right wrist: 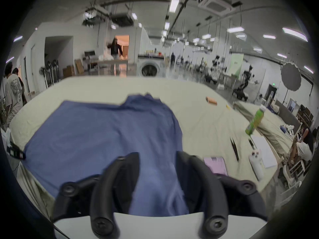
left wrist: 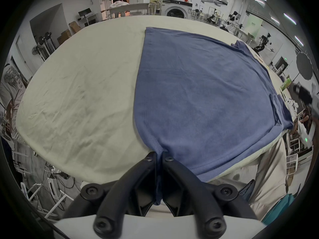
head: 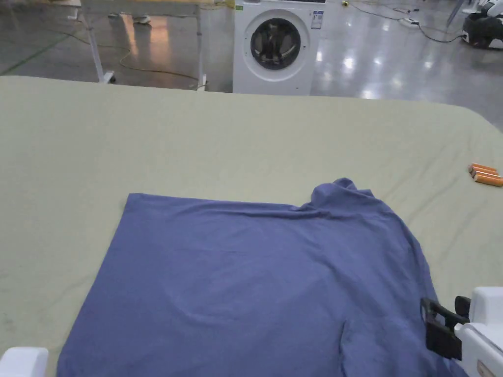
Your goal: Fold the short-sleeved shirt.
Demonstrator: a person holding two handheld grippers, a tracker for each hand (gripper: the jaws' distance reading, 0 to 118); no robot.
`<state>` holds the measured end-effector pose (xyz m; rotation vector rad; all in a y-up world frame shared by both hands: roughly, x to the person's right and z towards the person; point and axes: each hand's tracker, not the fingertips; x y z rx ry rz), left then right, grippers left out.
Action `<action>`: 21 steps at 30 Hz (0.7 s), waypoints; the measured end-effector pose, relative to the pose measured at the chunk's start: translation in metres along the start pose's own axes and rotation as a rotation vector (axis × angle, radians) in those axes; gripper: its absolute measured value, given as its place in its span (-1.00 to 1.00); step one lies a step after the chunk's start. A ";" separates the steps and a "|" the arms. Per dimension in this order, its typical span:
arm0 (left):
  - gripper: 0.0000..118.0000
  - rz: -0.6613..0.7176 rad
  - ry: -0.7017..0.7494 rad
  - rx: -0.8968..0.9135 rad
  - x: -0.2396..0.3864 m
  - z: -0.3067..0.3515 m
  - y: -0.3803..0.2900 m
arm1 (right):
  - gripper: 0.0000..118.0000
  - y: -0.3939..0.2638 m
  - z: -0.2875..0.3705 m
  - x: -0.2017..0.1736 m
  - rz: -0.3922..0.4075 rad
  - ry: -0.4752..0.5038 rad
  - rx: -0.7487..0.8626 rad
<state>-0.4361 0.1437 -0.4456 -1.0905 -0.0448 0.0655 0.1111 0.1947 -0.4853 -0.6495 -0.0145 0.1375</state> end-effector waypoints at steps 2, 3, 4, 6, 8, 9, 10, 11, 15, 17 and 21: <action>-0.99 0.006 -0.006 0.002 -0.001 0.001 0.001 | -0.01 -0.013 -0.001 0.011 -0.003 0.008 -0.098; -0.99 0.007 -0.004 0.009 0.000 0.000 0.002 | -0.01 -0.019 -0.002 0.016 -0.014 0.010 -0.140; -0.99 0.007 -0.004 0.013 0.000 0.000 0.002 | -0.01 -0.027 -0.002 0.019 -0.018 0.015 -0.172; -0.99 0.006 -0.002 0.012 0.000 0.001 0.002 | -0.01 -0.043 -0.004 0.024 -0.026 0.024 -0.242; -0.99 0.012 -0.002 0.013 -0.001 0.000 0.002 | -0.01 -0.058 -0.008 0.025 -0.016 0.020 -0.297; -0.99 0.013 -0.002 0.011 -0.001 0.000 0.001 | -0.01 -0.065 -0.011 0.025 -0.007 0.018 -0.332; -0.99 0.015 -0.001 0.011 -0.002 0.000 0.000 | -0.01 -0.073 -0.016 0.025 -0.004 0.018 -0.374; -0.99 0.020 -0.003 0.010 -0.004 -0.002 0.000 | -0.01 -0.080 -0.020 0.025 -0.012 0.023 -0.404; -0.99 0.029 -0.008 0.008 -0.006 -0.002 -0.002 | -0.31 -0.088 -0.021 0.028 -0.068 0.050 -0.379; -0.99 0.037 -0.012 0.016 -0.007 -0.001 -0.002 | -0.89 -0.083 -0.021 0.029 -0.096 0.111 -0.372; -0.99 0.034 -0.008 0.030 -0.006 0.001 0.004 | -0.90 -0.076 -0.017 0.021 -0.022 0.085 -0.377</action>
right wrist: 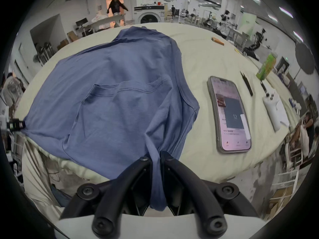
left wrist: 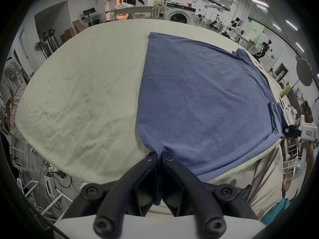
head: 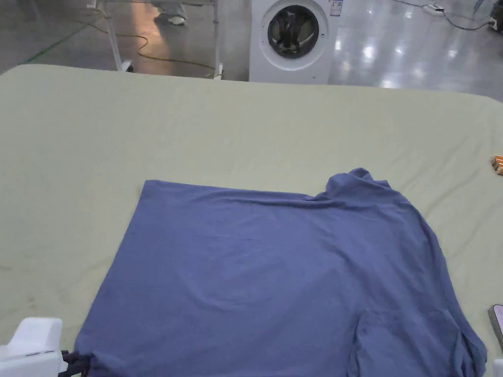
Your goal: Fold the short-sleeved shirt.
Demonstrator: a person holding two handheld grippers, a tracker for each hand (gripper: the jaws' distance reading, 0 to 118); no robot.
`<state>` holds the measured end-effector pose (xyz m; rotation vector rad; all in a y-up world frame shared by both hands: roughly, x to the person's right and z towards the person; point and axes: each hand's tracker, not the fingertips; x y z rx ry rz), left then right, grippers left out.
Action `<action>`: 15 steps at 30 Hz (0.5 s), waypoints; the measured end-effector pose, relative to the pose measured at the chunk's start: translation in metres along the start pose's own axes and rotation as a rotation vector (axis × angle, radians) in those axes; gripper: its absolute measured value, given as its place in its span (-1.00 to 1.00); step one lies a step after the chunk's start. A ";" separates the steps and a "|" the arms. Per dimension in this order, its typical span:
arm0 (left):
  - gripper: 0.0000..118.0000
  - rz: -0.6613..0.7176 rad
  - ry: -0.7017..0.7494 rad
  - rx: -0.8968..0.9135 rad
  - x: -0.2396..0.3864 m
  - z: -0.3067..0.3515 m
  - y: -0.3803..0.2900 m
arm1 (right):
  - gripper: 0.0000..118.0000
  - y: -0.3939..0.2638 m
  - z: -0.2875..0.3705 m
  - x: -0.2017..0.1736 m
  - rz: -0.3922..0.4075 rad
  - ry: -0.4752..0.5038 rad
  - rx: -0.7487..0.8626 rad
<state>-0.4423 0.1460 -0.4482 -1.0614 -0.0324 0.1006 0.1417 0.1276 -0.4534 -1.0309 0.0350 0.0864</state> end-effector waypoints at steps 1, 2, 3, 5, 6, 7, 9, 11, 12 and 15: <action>-0.99 -0.001 -0.001 0.006 0.000 0.001 0.002 | -0.91 0.002 0.002 -0.001 -0.008 0.004 0.000; -0.99 -0.002 0.001 0.013 0.002 0.003 0.005 | -0.91 0.004 0.006 0.000 -0.019 0.009 0.015; -0.99 -0.002 0.002 0.025 0.002 0.005 0.008 | -0.91 0.006 0.011 0.001 -0.026 0.012 0.038; -0.99 0.002 -0.004 0.047 0.001 0.010 0.014 | -0.91 0.012 0.021 0.002 -0.027 0.004 0.063; -0.99 0.007 -0.006 0.064 0.002 0.012 0.018 | -0.91 0.016 0.025 0.003 -0.030 0.000 0.085; -0.99 0.008 -0.013 0.079 0.001 0.014 0.023 | -0.91 0.019 0.030 0.005 -0.041 0.002 0.110; -0.99 0.018 -0.021 0.101 -0.001 0.017 0.033 | -0.91 0.031 0.040 0.005 -0.052 0.004 0.141; -0.99 0.008 -0.024 0.130 -0.001 0.020 0.046 | -0.91 0.043 0.043 0.007 -0.055 0.006 0.165; -0.99 0.008 -0.023 0.135 -0.001 0.020 0.052 | -0.91 0.050 0.044 0.008 -0.055 0.004 0.171; -0.99 0.023 -0.041 0.180 -0.004 0.018 0.076 | -0.91 0.074 0.041 0.011 -0.064 0.002 0.213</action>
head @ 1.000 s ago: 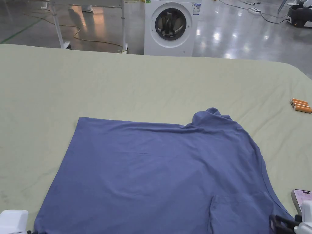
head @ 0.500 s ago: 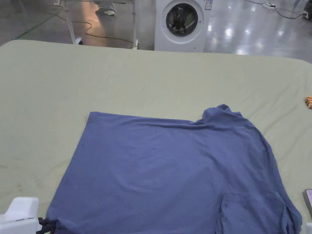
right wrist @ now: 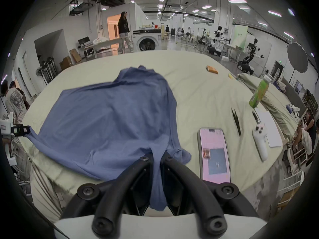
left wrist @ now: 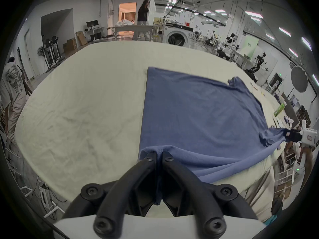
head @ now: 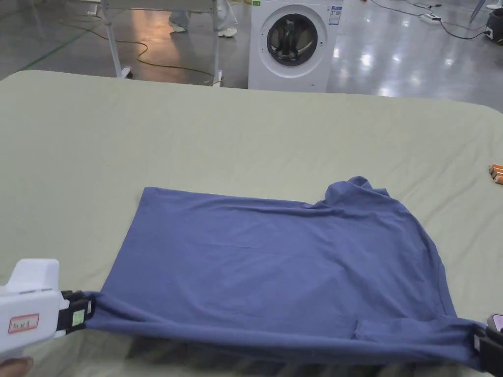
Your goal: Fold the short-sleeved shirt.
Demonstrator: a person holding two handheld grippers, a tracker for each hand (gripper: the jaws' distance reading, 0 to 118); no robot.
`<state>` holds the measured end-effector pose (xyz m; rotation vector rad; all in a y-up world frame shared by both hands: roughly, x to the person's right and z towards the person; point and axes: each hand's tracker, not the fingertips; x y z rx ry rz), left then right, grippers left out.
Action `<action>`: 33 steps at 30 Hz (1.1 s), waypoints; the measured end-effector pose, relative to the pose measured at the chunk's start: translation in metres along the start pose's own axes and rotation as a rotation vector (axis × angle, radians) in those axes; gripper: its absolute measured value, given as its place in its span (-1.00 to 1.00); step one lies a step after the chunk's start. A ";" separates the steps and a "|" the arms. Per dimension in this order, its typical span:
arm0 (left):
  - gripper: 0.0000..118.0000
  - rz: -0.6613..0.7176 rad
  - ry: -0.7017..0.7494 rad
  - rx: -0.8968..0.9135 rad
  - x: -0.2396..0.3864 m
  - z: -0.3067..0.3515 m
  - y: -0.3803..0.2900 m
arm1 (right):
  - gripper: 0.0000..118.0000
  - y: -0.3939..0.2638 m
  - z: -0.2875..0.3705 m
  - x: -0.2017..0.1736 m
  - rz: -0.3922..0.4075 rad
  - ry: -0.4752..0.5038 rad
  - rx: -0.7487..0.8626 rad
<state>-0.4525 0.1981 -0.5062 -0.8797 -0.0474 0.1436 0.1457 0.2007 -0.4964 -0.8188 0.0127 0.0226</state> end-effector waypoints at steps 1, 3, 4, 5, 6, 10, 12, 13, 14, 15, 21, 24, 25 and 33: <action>-0.99 0.003 -0.007 0.009 -0.001 -0.003 0.009 | -0.91 0.008 -0.004 0.000 -0.012 0.001 0.014; -0.99 0.022 -0.016 0.035 -0.003 -0.012 0.026 | -0.91 0.026 -0.015 0.002 -0.036 0.011 0.035; -0.99 0.023 -0.015 0.036 -0.004 -0.018 0.034 | -0.91 0.034 -0.022 0.001 -0.041 0.010 0.035; -0.99 0.025 -0.014 0.042 -0.005 -0.024 0.041 | -0.91 0.042 -0.030 0.000 -0.042 0.010 0.037; -0.99 0.030 -0.016 0.045 -0.006 -0.030 0.048 | -0.91 0.050 -0.035 -0.002 -0.048 0.006 0.042; -0.99 0.084 -0.013 0.037 -0.012 -0.064 0.071 | -0.91 0.076 -0.071 -0.006 -0.065 0.004 0.024; -0.99 0.090 -0.002 0.016 -0.010 -0.079 0.078 | -0.91 0.085 -0.091 -0.009 -0.056 -0.007 -0.001; -0.99 0.100 0.000 0.002 -0.012 -0.089 0.081 | -0.91 0.088 -0.100 -0.010 -0.054 -0.012 -0.010; -0.99 0.113 0.004 -0.003 -0.012 -0.095 0.082 | -0.90 0.092 -0.110 -0.010 -0.054 -0.010 -0.017; -0.99 0.117 0.007 -0.011 -0.010 -0.101 0.084 | -0.90 0.093 -0.119 -0.011 -0.052 -0.015 -0.027; -0.98 0.117 0.014 -0.066 -0.007 -0.129 0.088 | -0.89 0.092 -0.160 -0.012 -0.028 -0.041 -0.110; -0.97 0.128 0.010 -0.069 -0.005 -0.133 0.091 | -0.85 0.089 -0.178 -0.003 -0.041 -0.043 -0.123; -0.93 0.126 0.008 -0.068 -0.005 -0.134 0.092 | -0.72 0.088 -0.178 -0.004 -0.042 -0.043 -0.118; -0.19 0.110 0.018 0.029 0.001 -0.110 0.094 | -0.12 0.094 -0.139 -0.016 -0.015 -0.075 0.119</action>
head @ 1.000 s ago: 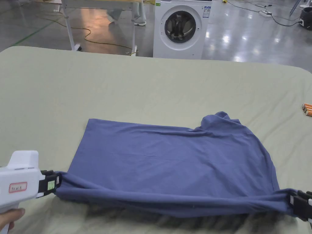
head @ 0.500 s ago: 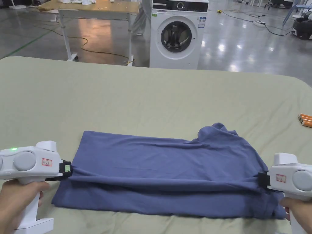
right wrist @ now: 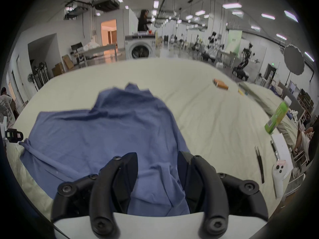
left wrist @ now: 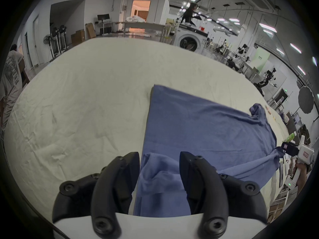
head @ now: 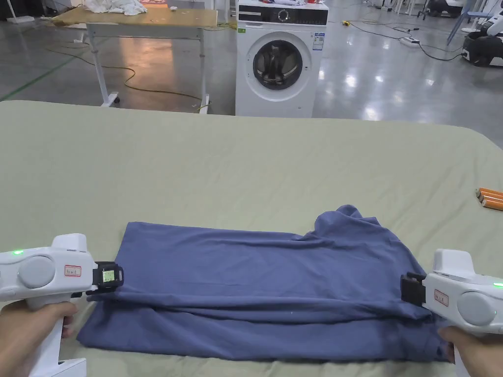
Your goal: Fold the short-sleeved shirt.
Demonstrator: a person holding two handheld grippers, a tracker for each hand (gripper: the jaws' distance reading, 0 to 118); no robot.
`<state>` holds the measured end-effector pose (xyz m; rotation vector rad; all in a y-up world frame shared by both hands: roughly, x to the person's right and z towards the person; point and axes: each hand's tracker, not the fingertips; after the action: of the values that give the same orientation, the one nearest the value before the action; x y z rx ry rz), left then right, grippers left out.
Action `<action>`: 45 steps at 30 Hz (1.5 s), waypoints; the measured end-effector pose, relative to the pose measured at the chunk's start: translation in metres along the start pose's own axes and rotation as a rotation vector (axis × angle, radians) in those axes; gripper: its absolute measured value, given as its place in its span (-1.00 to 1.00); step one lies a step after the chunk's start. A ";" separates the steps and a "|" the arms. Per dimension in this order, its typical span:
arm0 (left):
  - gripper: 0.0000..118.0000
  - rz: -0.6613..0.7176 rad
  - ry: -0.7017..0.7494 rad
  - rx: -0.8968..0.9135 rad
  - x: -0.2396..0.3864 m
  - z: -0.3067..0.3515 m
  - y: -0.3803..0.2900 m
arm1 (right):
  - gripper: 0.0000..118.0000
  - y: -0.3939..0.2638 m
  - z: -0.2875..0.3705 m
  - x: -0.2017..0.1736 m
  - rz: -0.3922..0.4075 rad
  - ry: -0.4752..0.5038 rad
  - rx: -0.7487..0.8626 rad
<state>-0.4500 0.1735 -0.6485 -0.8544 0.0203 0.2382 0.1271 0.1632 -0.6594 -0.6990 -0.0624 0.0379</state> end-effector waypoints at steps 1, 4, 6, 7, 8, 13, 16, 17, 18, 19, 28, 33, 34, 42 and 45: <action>-0.16 -0.009 -0.015 0.036 0.003 0.008 0.000 | -0.12 0.003 0.014 -0.007 0.004 0.000 0.052; -0.16 -0.056 -0.043 0.159 0.016 0.032 -0.005 | -0.12 0.005 0.038 -0.019 0.010 0.005 0.189; -0.17 -0.094 -0.052 0.260 0.024 0.046 -0.010 | -0.12 0.005 0.056 -0.032 0.001 -0.002 0.277; -0.19 -0.106 -0.039 0.320 0.030 0.054 -0.015 | -0.13 0.003 0.065 -0.038 -0.004 0.002 0.330; -0.24 -0.126 -0.037 0.364 0.036 0.062 -0.021 | -0.15 0.002 0.072 -0.044 -0.001 0.002 0.379; -0.96 -0.199 -0.006 0.516 0.059 0.086 -0.044 | -0.85 -0.007 0.105 -0.074 -0.003 -0.024 0.576; -1.00 -0.214 0.022 0.617 0.065 0.094 -0.054 | -0.96 -0.011 0.122 -0.086 -0.020 -0.009 0.648; -1.00 -0.220 0.025 0.638 0.067 0.098 -0.056 | -0.97 -0.012 0.125 -0.090 -0.017 -0.012 0.663; -1.00 -0.231 0.032 0.657 0.068 0.100 -0.058 | -0.99 -0.012 0.129 -0.093 -0.011 -0.013 0.670; -1.00 -0.240 0.049 0.675 0.070 0.103 -0.060 | -1.00 -0.012 0.133 -0.096 0.001 -0.006 0.688; -1.00 -0.250 0.142 0.461 0.038 0.089 -0.059 | -1.00 -0.014 0.137 -0.103 0.034 0.020 0.682; -1.00 -0.217 0.134 0.192 -0.004 0.047 -0.065 | -1.00 -0.021 0.125 -0.095 0.030 0.022 0.624; -1.00 -0.180 0.120 0.154 -0.009 0.040 -0.066 | -1.00 -0.022 0.124 -0.094 0.029 0.023 0.617; -0.03 -0.105 0.106 -0.134 -0.014 0.000 -0.062 | -1.00 -0.033 0.114 -0.080 0.041 -0.005 0.556; -0.02 -0.097 0.128 -0.180 -0.010 -0.015 -0.065 | -1.00 -0.038 0.110 -0.073 0.036 -0.019 0.533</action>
<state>-0.4449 0.1186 -0.6089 -1.0460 0.0774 0.0942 0.0470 0.2012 -0.5542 -0.1668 -0.0549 0.0915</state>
